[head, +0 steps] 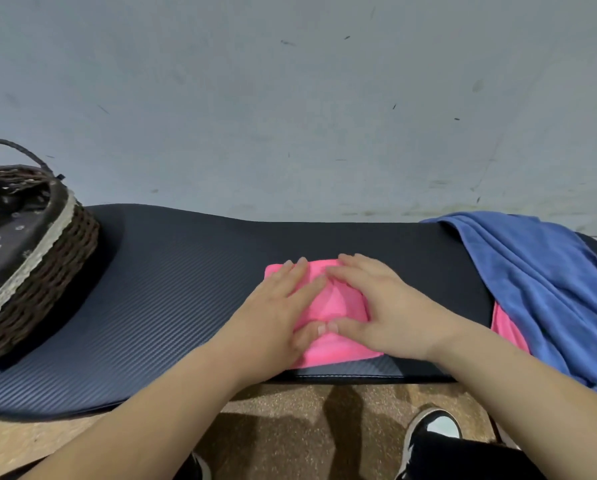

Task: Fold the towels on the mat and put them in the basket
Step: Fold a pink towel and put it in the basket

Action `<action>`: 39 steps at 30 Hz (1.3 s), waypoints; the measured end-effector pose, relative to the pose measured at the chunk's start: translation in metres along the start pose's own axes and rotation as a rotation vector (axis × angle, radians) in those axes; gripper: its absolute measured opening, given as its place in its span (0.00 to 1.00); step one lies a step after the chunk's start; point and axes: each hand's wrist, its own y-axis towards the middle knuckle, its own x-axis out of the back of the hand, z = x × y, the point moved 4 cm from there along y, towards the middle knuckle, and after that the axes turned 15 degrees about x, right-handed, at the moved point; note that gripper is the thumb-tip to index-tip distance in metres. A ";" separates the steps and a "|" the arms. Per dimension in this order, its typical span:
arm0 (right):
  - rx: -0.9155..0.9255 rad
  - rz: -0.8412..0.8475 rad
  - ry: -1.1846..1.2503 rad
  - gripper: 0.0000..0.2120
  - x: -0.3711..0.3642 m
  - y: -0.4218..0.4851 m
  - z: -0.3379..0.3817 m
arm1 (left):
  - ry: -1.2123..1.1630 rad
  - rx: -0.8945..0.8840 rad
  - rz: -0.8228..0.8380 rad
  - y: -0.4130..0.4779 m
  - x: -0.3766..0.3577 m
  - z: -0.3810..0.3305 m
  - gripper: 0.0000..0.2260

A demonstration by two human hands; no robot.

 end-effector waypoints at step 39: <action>-0.098 0.067 0.008 0.52 -0.010 -0.001 -0.005 | -0.107 0.089 -0.174 -0.022 0.026 -0.033 0.06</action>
